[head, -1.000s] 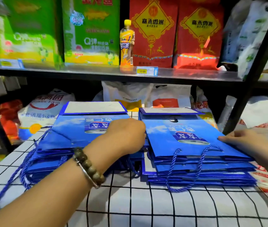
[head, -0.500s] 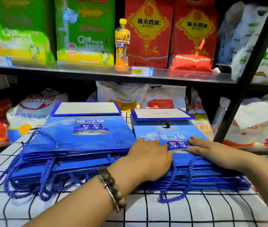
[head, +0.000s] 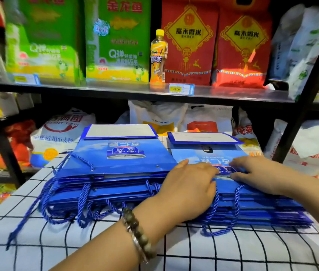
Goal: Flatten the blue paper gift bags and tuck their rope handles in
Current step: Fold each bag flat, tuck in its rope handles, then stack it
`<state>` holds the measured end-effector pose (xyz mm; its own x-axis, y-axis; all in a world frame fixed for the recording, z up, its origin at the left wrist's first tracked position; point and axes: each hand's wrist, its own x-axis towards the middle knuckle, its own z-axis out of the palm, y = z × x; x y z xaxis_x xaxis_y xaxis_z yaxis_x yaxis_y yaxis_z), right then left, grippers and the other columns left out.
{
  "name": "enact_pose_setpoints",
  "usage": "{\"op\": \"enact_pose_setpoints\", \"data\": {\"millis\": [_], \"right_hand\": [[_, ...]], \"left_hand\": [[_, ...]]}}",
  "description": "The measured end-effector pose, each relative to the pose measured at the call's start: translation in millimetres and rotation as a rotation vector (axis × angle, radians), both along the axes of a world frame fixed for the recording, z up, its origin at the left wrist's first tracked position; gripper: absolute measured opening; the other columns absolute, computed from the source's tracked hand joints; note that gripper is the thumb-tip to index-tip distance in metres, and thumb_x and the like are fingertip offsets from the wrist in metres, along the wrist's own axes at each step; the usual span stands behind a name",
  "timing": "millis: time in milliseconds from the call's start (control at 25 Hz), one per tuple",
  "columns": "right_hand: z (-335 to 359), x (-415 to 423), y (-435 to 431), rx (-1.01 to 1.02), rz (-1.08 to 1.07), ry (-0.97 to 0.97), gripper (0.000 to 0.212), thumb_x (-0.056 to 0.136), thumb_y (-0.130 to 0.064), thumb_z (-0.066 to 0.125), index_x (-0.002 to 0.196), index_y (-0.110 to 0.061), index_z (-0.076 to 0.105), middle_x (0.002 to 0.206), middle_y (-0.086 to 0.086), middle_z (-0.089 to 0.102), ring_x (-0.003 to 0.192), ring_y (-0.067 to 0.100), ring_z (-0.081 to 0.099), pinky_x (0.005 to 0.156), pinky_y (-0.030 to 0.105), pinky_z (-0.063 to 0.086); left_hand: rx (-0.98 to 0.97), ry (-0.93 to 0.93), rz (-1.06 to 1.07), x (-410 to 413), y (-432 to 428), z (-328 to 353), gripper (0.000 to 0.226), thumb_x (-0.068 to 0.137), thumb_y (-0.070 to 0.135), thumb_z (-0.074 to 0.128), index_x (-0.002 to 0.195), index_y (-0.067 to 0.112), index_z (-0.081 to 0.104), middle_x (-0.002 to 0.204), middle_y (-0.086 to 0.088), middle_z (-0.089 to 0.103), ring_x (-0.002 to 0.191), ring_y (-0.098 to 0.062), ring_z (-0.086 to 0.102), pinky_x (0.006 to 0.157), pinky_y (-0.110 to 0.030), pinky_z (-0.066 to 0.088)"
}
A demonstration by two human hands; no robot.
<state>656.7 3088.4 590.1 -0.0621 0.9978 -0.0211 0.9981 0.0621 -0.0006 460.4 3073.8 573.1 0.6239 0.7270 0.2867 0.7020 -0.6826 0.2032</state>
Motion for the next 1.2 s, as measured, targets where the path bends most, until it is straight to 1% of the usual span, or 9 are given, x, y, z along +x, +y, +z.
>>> {"op": "enact_pose_setpoints", "data": {"millis": [160, 280, 400, 480, 680, 840, 960, 1080, 1200], "right_hand": [[18.5, -60.2, 0.1, 0.196, 0.217, 0.223, 0.037, 0.09, -0.033, 0.052, 0.126, -0.024, 0.052, 0.132, -0.006, 0.053, 0.12, 0.011, 0.047, 0.096, 0.024, 0.035], [21.0, -123.4, 6.2, 0.161, 0.393, 0.304, 0.033, 0.09, -0.033, 0.052, 0.122, -0.023, 0.056, 0.125, -0.006, 0.057, 0.114, 0.012, 0.051, 0.095, 0.028, 0.04], [14.5, -178.7, 22.8, 0.103, 0.538, 0.261, 0.03, 0.091, -0.031, 0.052, 0.118, -0.021, 0.059, 0.118, -0.001, 0.062, 0.108, 0.017, 0.054, 0.092, 0.033, 0.044], [10.5, -200.5, 32.0, 0.103, 0.572, 0.225, 0.029, 0.092, -0.029, 0.05, 0.118, -0.019, 0.06, 0.115, 0.002, 0.062, 0.106, 0.019, 0.053, 0.086, 0.029, 0.044], [1.3, -210.9, 38.1, 0.115, 0.558, 0.27, 0.027, 0.093, -0.027, 0.049, 0.115, -0.018, 0.062, 0.112, 0.004, 0.059, 0.104, 0.02, 0.052, 0.087, 0.033, 0.044], [-1.5, -210.9, 38.8, 0.129, 0.534, 0.337, 0.02, 0.088, -0.037, 0.056, 0.095, -0.019, 0.063, 0.101, 0.003, 0.06, 0.093, 0.02, 0.054, 0.082, 0.037, 0.046], [-1.9, -209.4, 38.2, 0.12, 0.507, 0.412, 0.025, 0.093, -0.033, 0.048, 0.091, -0.014, 0.063, 0.095, 0.007, 0.064, 0.088, 0.021, 0.056, 0.079, 0.037, 0.047], [4.0, -205.5, 33.4, -0.049, 0.34, 1.052, 0.036, 0.097, -0.016, 0.037, 0.073, -0.01, 0.063, 0.068, 0.003, 0.067, 0.066, 0.011, 0.06, 0.063, 0.019, 0.048], [7.9, -193.7, 31.9, -0.18, 0.269, 1.293, 0.042, 0.097, -0.023, 0.03, 0.075, -0.008, 0.064, 0.064, 0.005, 0.066, 0.056, 0.015, 0.057, 0.048, 0.016, 0.04]], "left_hand": [[0.118, -0.129, 0.076, -62.2, -13.7, 19.0, 0.032, 0.093, 0.037, 0.039, 0.121, 0.034, 0.053, 0.127, 0.014, 0.055, 0.115, -0.012, 0.049, 0.098, -0.029, 0.036], [0.161, -0.116, 0.324, -126.0, -3.0, 26.7, 0.03, 0.091, 0.033, 0.046, 0.12, 0.036, 0.054, 0.128, 0.015, 0.055, 0.116, -0.012, 0.049, 0.093, -0.028, 0.039], [0.085, 0.133, 0.575, -183.7, 17.3, 25.7, 0.044, 0.09, 0.016, 0.046, 0.128, 0.038, 0.048, 0.136, 0.01, 0.049, 0.122, -0.018, 0.047, 0.094, -0.031, 0.04], [0.044, 0.318, 0.572, -202.8, 28.1, 21.8, 0.045, 0.089, 0.016, 0.047, 0.127, 0.041, 0.048, 0.132, 0.007, 0.054, 0.118, -0.02, 0.05, 0.092, -0.033, 0.044], [0.018, 0.427, 0.523, -203.7, 36.9, 29.4, 0.029, 0.092, 0.031, 0.048, 0.121, 0.031, 0.045, 0.11, 0.0, 0.063, 0.093, -0.02, 0.056, 0.071, -0.027, 0.038], [-0.615, -0.449, 0.371, -184.3, 33.3, 60.8, 0.01, 0.09, 0.01, 0.051, 0.096, 0.017, 0.055, 0.054, 0.0, 0.055, 0.044, -0.01, 0.045, 0.043, -0.017, 0.04], [-0.99, -1.002, 0.205, -167.9, 29.3, 78.4, 0.017, 0.088, 0.014, 0.053, 0.101, 0.009, 0.063, 0.074, -0.008, 0.07, 0.055, -0.013, 0.064, 0.048, -0.023, 0.053], [-1.005, -1.142, 0.183, -150.5, 35.6, 73.5, 0.016, 0.089, 0.002, 0.048, 0.097, 0.005, 0.062, 0.088, -0.014, 0.07, 0.067, -0.016, 0.068, 0.062, -0.028, 0.058], [-1.016, -1.296, 0.232, -135.7, 42.3, 69.4, 0.014, 0.089, 0.0, 0.046, 0.089, 0.002, 0.06, 0.071, -0.013, 0.068, 0.058, -0.015, 0.066, 0.058, -0.025, 0.056]]}}
